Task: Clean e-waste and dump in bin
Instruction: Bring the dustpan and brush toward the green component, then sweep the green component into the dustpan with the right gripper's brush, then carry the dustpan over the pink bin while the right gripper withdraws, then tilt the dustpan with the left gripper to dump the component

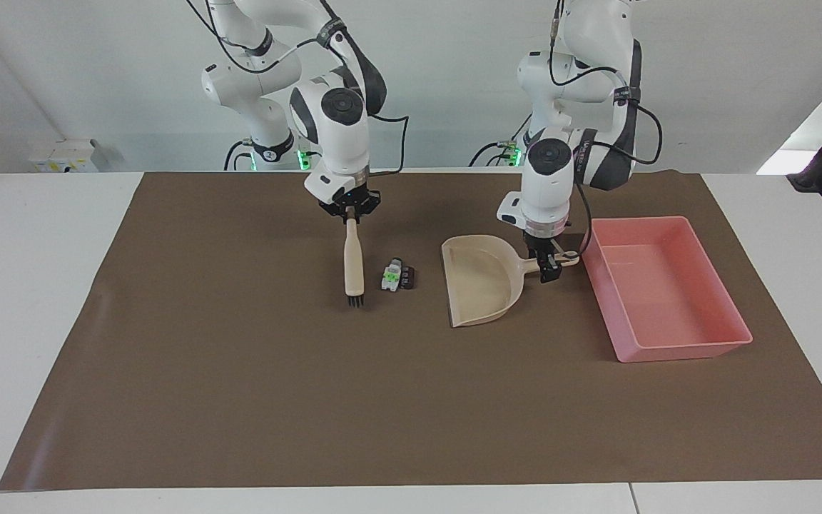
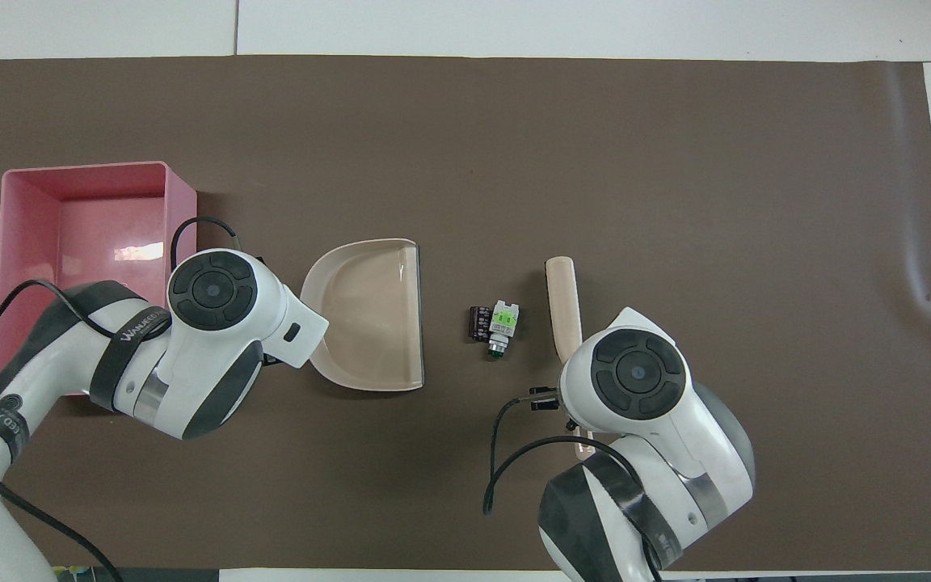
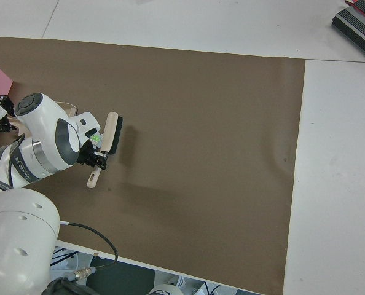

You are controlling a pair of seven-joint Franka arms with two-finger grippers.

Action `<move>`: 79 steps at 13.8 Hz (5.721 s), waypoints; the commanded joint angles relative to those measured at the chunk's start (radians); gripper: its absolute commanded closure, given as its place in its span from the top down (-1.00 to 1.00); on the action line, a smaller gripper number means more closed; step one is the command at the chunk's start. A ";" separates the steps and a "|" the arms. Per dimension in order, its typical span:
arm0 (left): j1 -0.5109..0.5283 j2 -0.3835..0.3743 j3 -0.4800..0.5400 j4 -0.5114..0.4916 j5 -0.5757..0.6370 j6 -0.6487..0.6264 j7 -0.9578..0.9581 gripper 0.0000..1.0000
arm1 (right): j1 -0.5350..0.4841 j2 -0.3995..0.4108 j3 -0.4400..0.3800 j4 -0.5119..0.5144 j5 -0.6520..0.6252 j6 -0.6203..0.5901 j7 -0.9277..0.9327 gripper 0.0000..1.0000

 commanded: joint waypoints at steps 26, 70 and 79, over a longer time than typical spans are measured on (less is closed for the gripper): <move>-0.212 0.139 0.004 0.253 0.179 -0.366 -0.011 -1.00 | 0.225 0.237 0.023 0.049 0.308 0.269 0.025 -1.00; 0.539 -0.082 0.016 0.392 -0.351 -0.397 0.875 -1.00 | -0.763 0.120 0.017 0.084 -0.166 -0.289 -0.653 -1.00; 0.701 -0.019 0.019 0.540 -0.211 -0.475 1.053 -1.00 | -0.771 0.106 0.015 0.027 -0.132 -0.228 -0.656 0.45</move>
